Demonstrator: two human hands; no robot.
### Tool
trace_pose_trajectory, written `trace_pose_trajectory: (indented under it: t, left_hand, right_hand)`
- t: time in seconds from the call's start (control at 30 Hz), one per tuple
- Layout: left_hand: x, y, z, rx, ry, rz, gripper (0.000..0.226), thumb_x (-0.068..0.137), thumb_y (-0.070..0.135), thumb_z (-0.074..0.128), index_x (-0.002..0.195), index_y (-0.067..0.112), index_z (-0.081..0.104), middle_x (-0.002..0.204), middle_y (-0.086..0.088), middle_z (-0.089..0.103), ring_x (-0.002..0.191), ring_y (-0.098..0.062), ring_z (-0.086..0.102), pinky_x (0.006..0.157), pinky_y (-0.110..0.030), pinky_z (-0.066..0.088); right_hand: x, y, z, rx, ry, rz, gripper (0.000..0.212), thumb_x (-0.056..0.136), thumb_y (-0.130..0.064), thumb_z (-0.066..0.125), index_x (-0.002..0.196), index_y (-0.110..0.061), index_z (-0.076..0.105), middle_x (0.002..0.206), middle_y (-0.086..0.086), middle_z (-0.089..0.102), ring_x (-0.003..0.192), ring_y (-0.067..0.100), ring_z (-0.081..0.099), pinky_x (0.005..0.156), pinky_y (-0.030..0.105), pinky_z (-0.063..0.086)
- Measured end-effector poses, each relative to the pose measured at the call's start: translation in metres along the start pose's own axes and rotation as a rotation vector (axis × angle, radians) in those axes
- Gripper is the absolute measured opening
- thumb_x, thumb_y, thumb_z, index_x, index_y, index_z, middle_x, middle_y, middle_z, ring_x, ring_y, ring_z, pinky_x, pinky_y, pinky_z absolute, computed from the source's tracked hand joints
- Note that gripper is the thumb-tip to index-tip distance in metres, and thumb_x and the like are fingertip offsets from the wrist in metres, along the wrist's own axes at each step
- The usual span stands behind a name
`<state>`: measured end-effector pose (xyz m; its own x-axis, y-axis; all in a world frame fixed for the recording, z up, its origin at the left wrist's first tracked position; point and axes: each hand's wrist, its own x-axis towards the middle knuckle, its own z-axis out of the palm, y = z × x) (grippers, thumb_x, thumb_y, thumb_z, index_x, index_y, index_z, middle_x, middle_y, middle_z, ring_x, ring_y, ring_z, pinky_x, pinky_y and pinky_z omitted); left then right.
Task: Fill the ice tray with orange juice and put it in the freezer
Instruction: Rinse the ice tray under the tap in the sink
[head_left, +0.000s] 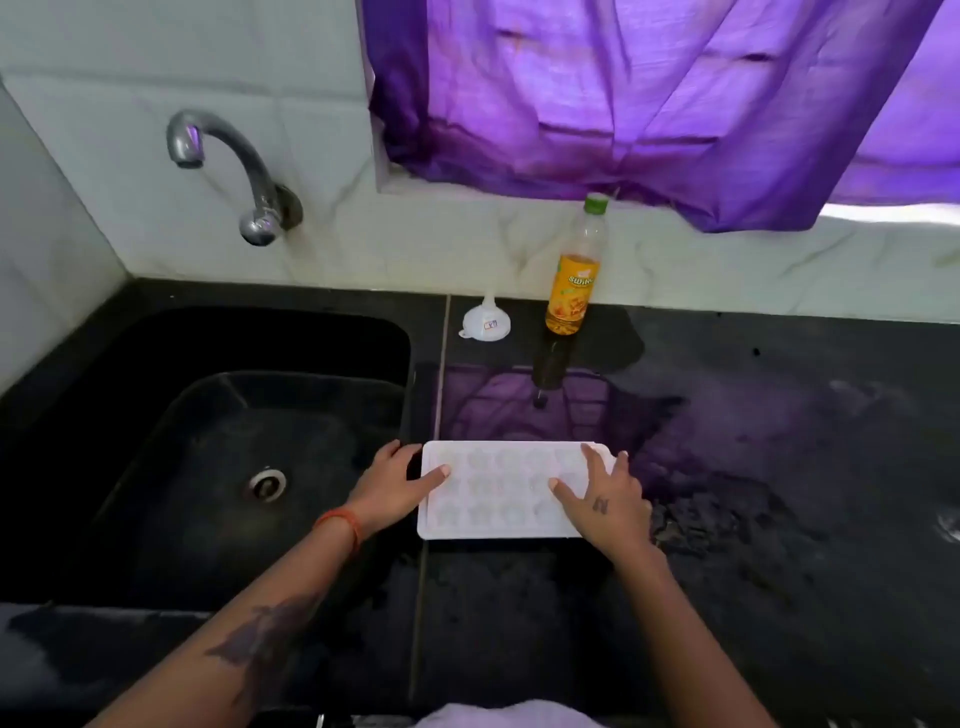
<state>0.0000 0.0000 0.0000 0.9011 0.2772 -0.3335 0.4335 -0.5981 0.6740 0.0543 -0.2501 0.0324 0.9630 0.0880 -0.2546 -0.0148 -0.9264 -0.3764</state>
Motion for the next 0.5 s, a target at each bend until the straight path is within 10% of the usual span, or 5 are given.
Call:
trace_pose_trajectory:
  t: [0.23, 0.5]
  left_hand:
    - [-0.023, -0.002, 0.006, -0.069, 0.302, -0.075, 0.035, 0.080, 0.041, 0.069, 0.106, 0.018, 0.067, 0.120, -0.003, 0.051, 0.112, -0.019, 0.047, 0.088, -0.023, 0.033]
    - [-0.034, -0.032, -0.042, -0.693, 0.358, -0.220, 0.025, 0.095, 0.022, 0.053, 0.116, 0.014, 0.043, 0.111, -0.005, 0.059, 0.088, -0.015, 0.060, 0.065, -0.026, 0.050]
  right_hand:
    - [0.011, -0.008, 0.002, 0.058, 0.037, -0.034, 0.063, 0.085, -0.052, 0.057, 0.140, -0.027, 0.038, 0.143, 0.012, 0.036, 0.125, 0.035, 0.038, 0.101, 0.041, 0.036]
    - [0.016, -0.082, 0.022, 0.131, -0.007, -0.240, 0.059, 0.086, -0.050, 0.058, 0.138, -0.028, 0.041, 0.138, 0.009, 0.043, 0.124, 0.031, 0.038, 0.098, 0.038, 0.038]
